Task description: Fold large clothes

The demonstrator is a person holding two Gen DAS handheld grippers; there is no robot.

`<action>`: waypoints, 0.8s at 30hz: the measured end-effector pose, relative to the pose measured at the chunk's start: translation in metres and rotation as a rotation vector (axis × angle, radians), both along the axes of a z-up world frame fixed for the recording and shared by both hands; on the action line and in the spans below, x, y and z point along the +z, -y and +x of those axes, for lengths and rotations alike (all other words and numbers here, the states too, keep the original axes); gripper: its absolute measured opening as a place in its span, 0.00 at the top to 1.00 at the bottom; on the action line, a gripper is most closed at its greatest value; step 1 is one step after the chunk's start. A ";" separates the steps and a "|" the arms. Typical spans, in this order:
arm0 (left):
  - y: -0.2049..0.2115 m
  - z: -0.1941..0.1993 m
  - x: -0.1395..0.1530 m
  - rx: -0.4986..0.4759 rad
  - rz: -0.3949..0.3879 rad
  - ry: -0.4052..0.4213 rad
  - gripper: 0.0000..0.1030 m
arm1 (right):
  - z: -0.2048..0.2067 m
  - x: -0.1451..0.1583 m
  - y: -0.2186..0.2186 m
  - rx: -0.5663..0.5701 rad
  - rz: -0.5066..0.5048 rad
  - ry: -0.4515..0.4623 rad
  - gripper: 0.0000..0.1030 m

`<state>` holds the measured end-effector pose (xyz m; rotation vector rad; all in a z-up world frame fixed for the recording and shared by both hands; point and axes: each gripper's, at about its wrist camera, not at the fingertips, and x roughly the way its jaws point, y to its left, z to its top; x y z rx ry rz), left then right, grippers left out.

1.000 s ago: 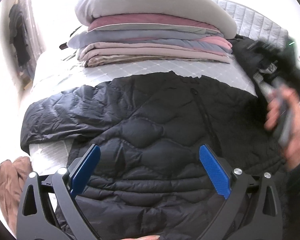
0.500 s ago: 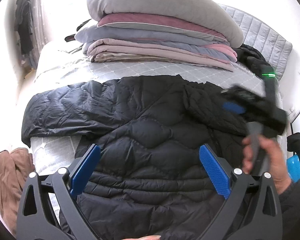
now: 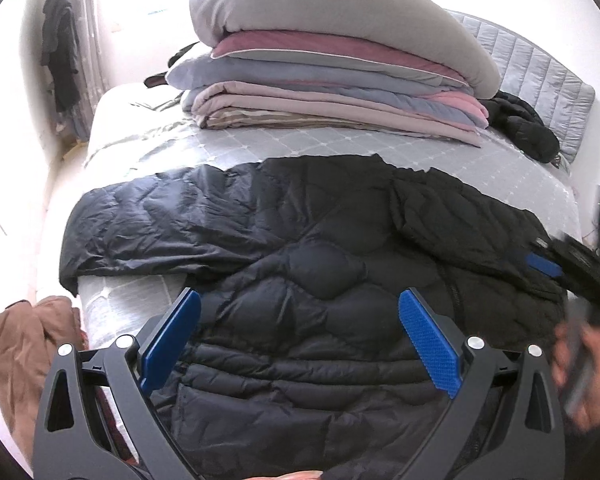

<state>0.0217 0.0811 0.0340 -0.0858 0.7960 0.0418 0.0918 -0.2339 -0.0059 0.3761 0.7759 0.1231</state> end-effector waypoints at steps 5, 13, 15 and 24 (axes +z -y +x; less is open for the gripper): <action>-0.001 -0.005 0.003 -0.002 0.011 0.013 0.07 | -0.058 0.018 -0.035 0.021 -0.130 0.114 0.07; 0.000 -0.010 0.003 -0.005 0.045 0.021 0.07 | -0.074 0.021 -0.078 0.084 -0.246 0.186 0.07; -0.003 -0.010 0.002 -0.008 0.039 0.015 0.07 | -0.073 0.017 -0.077 0.086 -0.230 0.173 0.07; -0.124 0.005 -0.004 0.003 -0.368 -0.072 0.07 | -0.066 0.009 -0.060 0.063 -0.110 0.123 0.07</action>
